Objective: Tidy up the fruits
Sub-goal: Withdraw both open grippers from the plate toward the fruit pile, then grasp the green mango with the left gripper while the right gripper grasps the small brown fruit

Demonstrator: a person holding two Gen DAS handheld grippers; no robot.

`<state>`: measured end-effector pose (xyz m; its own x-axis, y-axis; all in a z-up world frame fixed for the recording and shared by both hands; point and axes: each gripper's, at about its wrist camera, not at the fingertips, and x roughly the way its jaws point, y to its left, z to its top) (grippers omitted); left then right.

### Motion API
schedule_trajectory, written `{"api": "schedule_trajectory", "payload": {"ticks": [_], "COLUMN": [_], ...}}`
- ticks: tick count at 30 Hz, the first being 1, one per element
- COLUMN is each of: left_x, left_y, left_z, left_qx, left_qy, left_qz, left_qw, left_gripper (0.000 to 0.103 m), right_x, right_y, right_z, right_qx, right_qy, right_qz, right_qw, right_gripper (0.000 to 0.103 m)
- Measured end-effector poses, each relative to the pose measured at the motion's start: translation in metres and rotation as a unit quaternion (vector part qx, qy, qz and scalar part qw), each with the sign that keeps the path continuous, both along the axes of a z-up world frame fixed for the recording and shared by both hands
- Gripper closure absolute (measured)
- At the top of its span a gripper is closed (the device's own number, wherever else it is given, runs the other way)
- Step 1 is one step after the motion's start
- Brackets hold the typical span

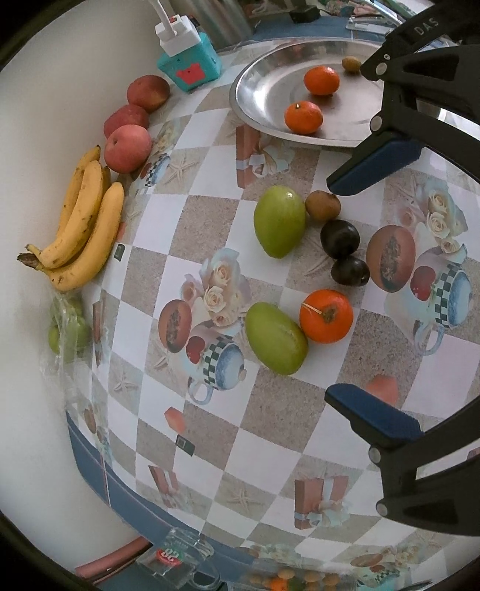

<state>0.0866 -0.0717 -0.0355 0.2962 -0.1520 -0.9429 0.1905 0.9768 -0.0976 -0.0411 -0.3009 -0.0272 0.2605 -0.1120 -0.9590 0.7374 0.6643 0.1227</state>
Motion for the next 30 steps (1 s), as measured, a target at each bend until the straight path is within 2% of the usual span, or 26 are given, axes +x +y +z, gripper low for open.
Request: {"api": "schedule_trajectory", "payload": {"ticks": [8,23,30], "left_x": [0.004,0.031,0.04], "left_y": [0.01,0.079,0.105], "left_z": [0.008,0.034,0.031], "left_qx": [0.013,0.056,0.047], "left_qy": [-0.021,-0.084,-0.072], "left_qz": [0.008,0.088,0.113], "left_qw": [0.9997,0.991,0.9898], "left_gripper": [0.0,0.0,0.0], "right_x": [0.006,0.047,0.071], "right_y": [0.006,0.06,0.099], "right_z": [0.003,0.005,0.007], "right_qx": [-0.013,0.021,0.027], "right_qy": [0.002,-0.045,-0.059], "right_qz": [0.023,0.113,0.166], "right_qw": [1.0,0.992,0.984], "right_gripper": [0.006,0.006,0.006]}}
